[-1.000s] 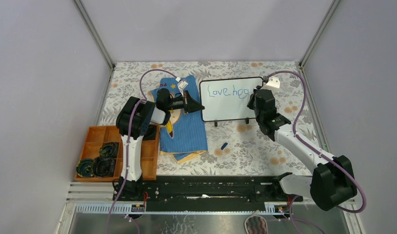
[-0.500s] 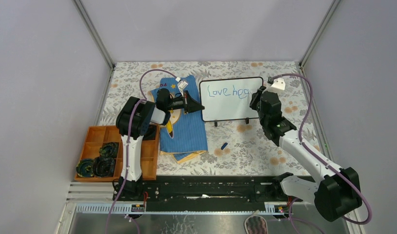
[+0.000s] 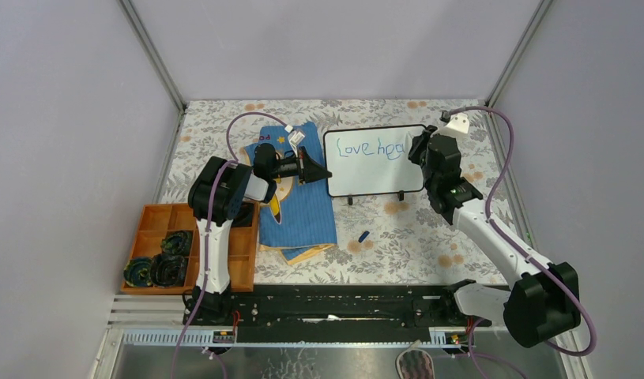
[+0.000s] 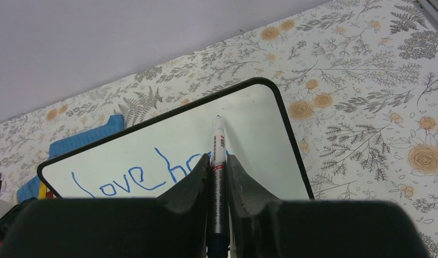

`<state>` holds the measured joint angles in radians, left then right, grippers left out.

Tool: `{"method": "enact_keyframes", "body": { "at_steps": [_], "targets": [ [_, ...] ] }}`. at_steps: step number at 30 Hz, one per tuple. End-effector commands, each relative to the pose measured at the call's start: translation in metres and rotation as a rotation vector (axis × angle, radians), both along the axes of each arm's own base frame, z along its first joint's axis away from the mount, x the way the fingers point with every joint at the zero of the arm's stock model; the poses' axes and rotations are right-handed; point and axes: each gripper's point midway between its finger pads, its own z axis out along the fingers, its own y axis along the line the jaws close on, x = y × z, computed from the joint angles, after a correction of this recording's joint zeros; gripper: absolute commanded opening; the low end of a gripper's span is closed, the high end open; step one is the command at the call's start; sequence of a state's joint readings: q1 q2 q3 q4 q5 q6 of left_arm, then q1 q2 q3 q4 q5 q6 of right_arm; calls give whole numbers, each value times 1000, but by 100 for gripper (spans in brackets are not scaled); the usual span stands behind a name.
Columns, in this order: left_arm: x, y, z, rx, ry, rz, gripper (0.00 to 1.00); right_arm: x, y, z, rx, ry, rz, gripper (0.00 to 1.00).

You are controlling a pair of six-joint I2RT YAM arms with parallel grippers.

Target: Write a sentence on the whiteboard

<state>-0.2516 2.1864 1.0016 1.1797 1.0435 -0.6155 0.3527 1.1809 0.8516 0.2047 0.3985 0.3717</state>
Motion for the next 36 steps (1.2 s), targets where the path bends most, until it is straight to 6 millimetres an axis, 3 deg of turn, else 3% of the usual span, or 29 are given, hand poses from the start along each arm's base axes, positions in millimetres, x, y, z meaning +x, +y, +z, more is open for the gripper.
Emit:
{"method": "enact_keyframes", "body": {
  "at_steps": [1, 22, 36],
  "targets": [
    [-7, 3, -25, 42, 64, 10, 0, 11, 3, 29, 45, -76, 9, 0],
    [-7, 2, -25, 41, 65, 7, 0, 20, -5, 4, 41, -30, -29, 0],
    [-7, 2, -25, 42, 64, 10, 0, 7, -10, -25, 25, 40, -38, 0]
  ]
}}
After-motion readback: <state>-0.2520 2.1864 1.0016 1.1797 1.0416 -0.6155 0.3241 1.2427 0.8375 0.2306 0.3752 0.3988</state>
